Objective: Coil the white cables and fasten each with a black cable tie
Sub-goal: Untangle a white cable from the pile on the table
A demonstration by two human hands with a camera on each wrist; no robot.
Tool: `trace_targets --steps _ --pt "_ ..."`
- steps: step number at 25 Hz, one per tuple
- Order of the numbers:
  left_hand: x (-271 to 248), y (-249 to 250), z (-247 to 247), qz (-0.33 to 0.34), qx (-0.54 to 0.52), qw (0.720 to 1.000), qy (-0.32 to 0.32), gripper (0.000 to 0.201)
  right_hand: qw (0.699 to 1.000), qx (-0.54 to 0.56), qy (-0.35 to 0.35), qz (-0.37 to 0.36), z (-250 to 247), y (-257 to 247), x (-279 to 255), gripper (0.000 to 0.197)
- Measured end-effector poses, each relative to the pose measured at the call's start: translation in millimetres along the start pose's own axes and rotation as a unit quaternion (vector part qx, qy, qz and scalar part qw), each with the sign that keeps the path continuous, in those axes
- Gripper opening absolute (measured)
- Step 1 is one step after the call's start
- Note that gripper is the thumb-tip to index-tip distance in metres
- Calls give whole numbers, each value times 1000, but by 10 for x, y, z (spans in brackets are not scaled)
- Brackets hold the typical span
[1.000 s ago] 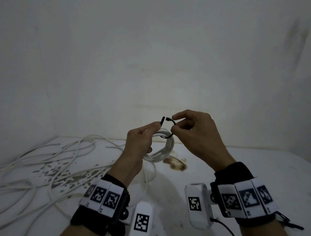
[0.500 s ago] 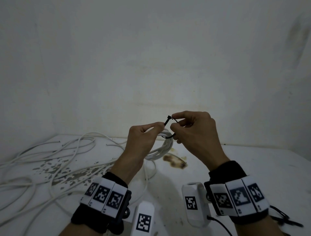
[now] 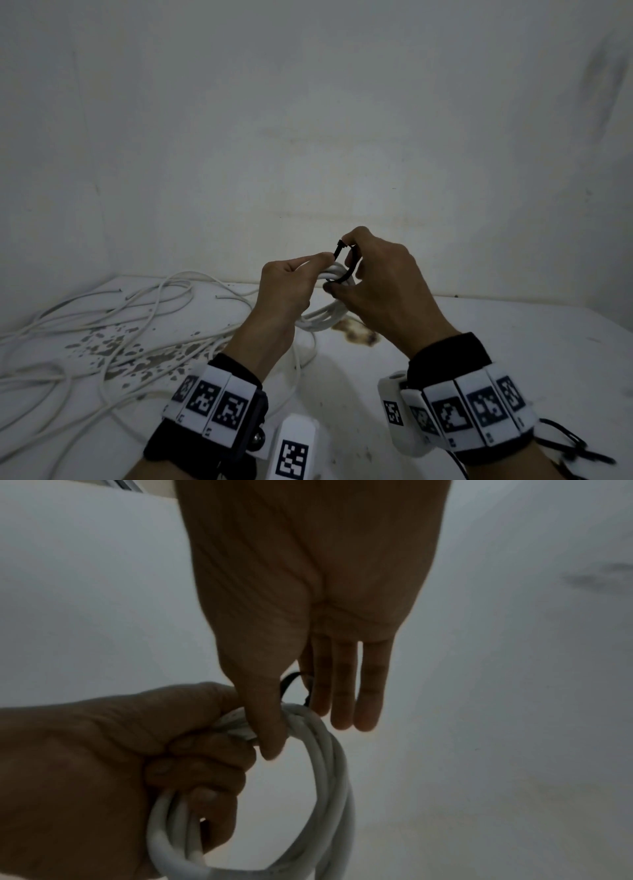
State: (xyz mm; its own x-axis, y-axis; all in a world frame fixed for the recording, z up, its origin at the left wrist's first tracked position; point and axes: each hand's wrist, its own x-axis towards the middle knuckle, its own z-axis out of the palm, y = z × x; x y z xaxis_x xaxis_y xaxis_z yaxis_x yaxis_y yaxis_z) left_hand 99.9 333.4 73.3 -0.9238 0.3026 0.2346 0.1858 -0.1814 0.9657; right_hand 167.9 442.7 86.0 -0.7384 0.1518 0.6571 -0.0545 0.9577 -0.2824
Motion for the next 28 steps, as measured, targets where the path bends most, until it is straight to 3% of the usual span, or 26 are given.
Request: trace_targets --steps 6,9,12,16,19,21,25,28 --pt "77 -33 -9 -22 -32 999 19 31 991 44 117 -51 122 67 -23 20" --pt "127 -28 -53 -37 -42 998 12 29 985 101 132 -49 177 87 -15 27" --pt "143 -54 -82 -48 -43 998 -26 29 982 156 100 -24 173 115 4 41" --pt "144 -105 -117 -65 -47 990 -115 30 978 205 47 -7 83 128 -23 42" --pt "138 -71 -118 -75 -44 990 -113 30 940 331 9 79 -18 105 -10 24" --pt "119 -68 -103 -75 -42 988 -125 35 933 344 -3 105 -45 120 20 16" --pt "107 -87 -118 -75 -47 985 -148 33 893 407 -111 155 -210 198 108 11" --pt "86 -74 -95 -79 -41 984 -157 34 910 360 -139 149 -341 165 169 12"
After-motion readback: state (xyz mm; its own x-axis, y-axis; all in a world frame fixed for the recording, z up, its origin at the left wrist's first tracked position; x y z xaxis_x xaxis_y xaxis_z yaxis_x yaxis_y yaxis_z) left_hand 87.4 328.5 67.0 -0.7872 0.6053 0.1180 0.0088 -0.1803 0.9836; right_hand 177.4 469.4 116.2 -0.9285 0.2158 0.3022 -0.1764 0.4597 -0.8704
